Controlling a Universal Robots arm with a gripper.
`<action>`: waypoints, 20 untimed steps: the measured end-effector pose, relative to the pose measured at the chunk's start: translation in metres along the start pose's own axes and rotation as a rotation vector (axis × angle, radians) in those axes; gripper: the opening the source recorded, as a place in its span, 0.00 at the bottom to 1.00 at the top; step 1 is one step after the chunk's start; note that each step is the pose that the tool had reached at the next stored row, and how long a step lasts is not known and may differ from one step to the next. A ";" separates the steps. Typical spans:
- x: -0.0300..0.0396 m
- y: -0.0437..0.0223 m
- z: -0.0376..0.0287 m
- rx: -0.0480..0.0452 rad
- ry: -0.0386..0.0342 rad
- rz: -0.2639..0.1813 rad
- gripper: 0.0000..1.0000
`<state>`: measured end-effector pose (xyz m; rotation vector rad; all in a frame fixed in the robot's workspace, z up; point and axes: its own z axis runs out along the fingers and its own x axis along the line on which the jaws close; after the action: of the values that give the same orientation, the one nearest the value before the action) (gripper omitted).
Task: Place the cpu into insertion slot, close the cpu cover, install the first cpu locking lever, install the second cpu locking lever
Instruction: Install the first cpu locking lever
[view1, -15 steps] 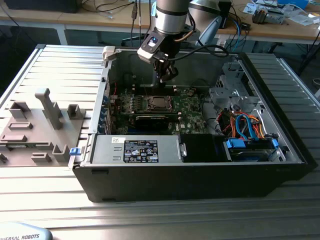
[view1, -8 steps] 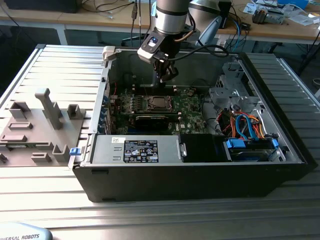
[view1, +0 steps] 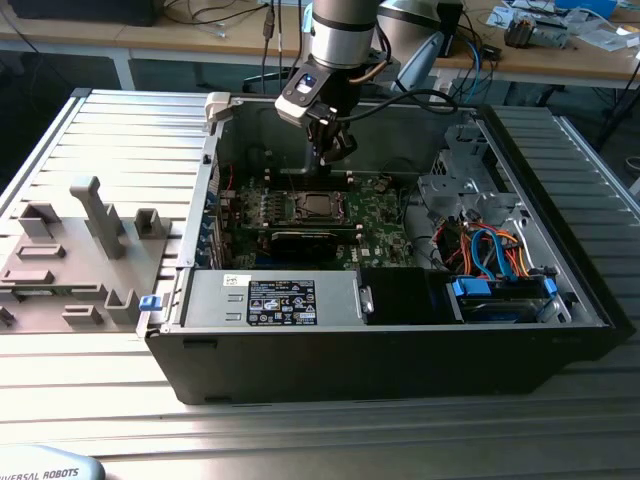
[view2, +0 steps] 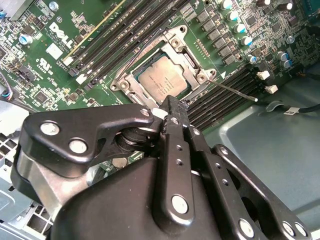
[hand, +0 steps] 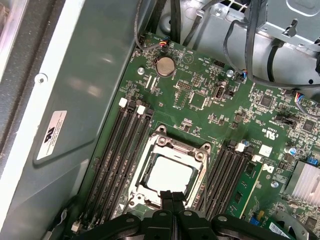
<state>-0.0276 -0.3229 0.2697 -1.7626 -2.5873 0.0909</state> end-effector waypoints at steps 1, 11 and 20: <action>0.0000 0.0000 0.0000 0.0000 0.0000 0.000 0.11; 0.0000 0.0000 0.0000 -0.0003 -0.0007 -0.013 0.11; 0.0000 0.0000 0.0000 -0.0007 -0.0016 -0.029 0.11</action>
<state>-0.0276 -0.3229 0.2697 -1.7250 -2.6135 0.0911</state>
